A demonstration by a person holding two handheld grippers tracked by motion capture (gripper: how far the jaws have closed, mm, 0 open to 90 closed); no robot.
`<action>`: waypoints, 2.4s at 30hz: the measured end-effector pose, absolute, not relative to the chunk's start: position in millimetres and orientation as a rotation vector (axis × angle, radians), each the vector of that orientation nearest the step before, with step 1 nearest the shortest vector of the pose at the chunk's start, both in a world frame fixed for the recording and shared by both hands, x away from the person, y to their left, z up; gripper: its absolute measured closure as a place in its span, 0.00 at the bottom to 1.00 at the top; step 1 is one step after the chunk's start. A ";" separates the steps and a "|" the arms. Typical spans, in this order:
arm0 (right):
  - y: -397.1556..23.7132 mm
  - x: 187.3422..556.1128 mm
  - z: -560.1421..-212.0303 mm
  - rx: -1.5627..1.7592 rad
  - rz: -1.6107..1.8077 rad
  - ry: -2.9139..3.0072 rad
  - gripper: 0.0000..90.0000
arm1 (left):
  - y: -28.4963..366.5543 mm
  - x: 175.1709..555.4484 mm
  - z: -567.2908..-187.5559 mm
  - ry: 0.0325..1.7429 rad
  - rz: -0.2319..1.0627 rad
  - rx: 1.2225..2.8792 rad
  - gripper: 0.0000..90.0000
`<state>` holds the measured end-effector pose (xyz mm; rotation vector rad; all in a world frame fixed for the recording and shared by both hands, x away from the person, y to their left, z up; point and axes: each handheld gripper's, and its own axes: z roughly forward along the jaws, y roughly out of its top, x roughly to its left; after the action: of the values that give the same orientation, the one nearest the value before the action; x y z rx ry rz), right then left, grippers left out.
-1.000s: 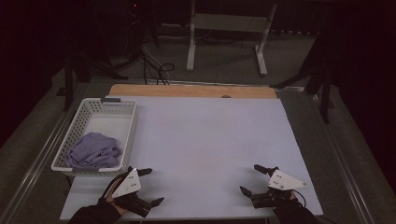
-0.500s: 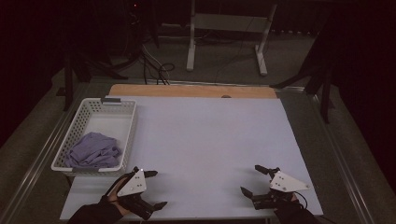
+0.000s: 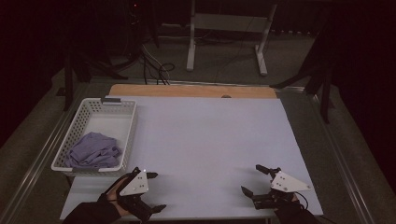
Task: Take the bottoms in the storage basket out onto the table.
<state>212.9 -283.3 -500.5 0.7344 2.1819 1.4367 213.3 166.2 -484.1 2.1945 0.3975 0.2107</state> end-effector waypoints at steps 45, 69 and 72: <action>-284.3 211.0 -501.4 0.760 1.444 2.176 0.10 | 204.5 236.2 -406.2 0.464 0.262 2.291 0.00; -283.5 208.5 -501.9 0.760 1.436 2.180 0.10 | 266.9 254.6 -390.5 0.743 0.397 2.261 0.00; -283.5 208.5 -502.0 0.761 1.435 2.179 0.10 | 277.9 257.5 -387.2 0.781 0.427 2.253 0.00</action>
<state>208.5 -283.5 -502.0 0.7614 2.1786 1.4353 257.5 277.9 -387.2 2.2534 0.7810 0.4268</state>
